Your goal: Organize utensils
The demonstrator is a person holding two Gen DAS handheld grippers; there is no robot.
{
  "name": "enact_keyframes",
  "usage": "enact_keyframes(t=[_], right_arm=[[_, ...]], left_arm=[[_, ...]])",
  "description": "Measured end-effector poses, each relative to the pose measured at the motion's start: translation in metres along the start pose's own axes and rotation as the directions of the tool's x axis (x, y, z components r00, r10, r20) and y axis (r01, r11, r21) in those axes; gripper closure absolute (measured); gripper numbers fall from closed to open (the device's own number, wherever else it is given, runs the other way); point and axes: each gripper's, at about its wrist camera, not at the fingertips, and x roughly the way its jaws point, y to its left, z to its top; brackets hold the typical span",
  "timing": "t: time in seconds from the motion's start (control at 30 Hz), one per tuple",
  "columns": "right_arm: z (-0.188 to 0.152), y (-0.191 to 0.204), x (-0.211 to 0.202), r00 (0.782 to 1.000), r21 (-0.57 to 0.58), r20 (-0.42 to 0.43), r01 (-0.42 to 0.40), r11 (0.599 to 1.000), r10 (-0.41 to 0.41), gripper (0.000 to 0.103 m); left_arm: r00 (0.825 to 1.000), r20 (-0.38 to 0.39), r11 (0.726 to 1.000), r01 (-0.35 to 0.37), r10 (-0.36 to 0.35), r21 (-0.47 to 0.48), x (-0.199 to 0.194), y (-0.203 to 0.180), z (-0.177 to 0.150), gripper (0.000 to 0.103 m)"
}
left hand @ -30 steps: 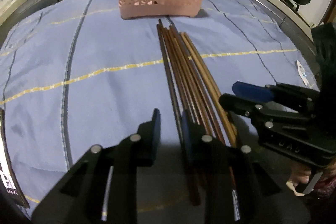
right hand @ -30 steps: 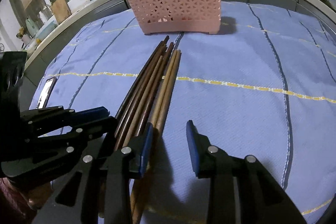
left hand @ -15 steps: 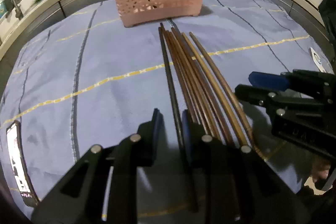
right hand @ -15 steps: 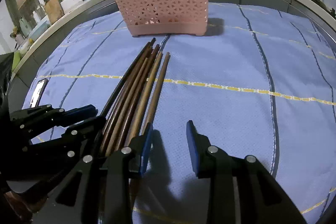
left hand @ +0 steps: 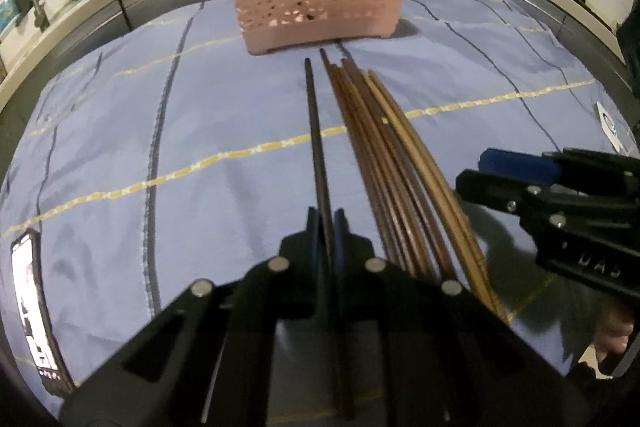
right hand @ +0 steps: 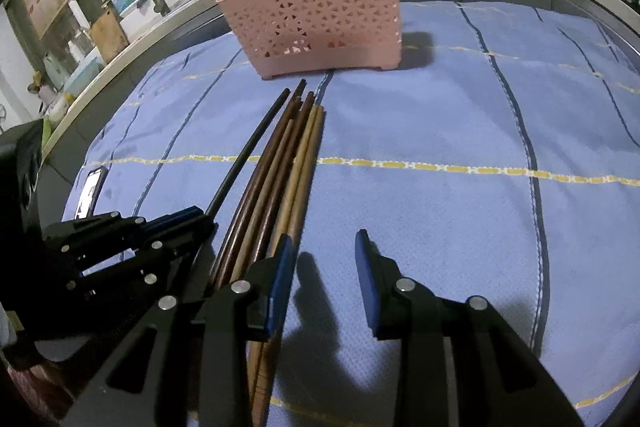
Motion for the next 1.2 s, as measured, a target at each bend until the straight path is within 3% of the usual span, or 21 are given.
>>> enact_keyframes(t=[0.53,0.73,0.97,1.2], right_arm=[[0.001,0.035,0.013,0.993,-0.181,0.044,0.116,0.977,-0.110,0.070],[0.006,0.008,0.008,0.996,-0.092,0.027,0.090,0.992,-0.088,0.070],[0.017,0.005,0.015,0.997,-0.074,0.019,0.072,0.995,-0.071,0.072],[0.035,-0.011,0.020,1.000,-0.020,-0.014,-0.002,1.000,0.002,0.072]], left_arm=[[0.999,0.003,0.999,-0.047,0.047,-0.022,-0.002,0.003,-0.002,0.094],[0.998,0.006,0.998,-0.057,0.057,-0.029,-0.001,0.006,-0.001,0.093],[0.998,0.005,0.997,-0.064,0.064,-0.038,0.005,0.007,0.010,0.093],[0.999,0.000,0.998,-0.050,0.050,-0.047,0.014,0.014,0.026,0.092]])
